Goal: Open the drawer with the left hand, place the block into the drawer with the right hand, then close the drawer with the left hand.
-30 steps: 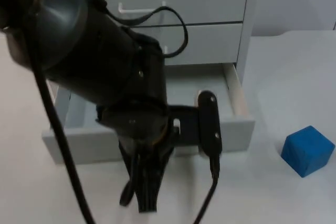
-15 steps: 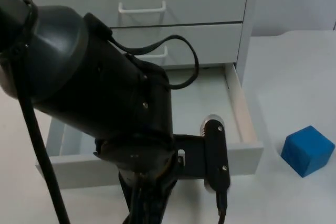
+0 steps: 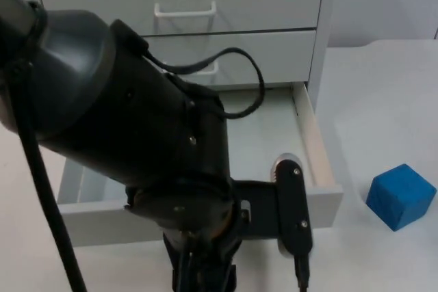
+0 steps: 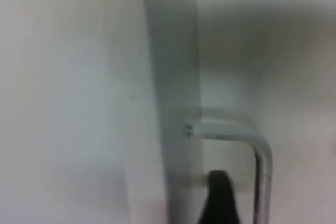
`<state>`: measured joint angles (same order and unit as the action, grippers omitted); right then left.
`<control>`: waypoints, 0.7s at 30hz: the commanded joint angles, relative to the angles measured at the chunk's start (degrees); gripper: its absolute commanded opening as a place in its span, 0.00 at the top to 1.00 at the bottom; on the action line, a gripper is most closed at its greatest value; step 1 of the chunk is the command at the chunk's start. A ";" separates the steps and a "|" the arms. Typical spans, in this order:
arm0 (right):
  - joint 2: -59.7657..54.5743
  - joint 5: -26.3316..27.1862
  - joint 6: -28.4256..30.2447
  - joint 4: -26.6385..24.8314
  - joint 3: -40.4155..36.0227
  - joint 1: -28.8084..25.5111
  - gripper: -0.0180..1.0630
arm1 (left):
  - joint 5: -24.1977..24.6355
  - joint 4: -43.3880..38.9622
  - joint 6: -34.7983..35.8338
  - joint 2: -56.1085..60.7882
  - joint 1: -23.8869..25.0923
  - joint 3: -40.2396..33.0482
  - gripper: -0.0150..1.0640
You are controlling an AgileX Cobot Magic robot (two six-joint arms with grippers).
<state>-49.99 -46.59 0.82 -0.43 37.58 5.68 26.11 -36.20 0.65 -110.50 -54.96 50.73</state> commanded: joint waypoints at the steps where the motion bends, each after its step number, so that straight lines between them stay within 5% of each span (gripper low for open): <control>1: 0.03 0.21 0.02 0.05 0.60 0.24 0.01 | -0.27 0.67 0.08 1.65 -0.36 -0.17 0.40; 21: 0.03 -0.01 0.02 -0.19 0.60 0.24 0.01 | 5.54 11.54 -1.66 19.46 -0.26 -0.17 0.40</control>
<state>-49.99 -46.59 0.82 -0.43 37.58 5.68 30.96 -26.16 -0.85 -92.42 -55.10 50.62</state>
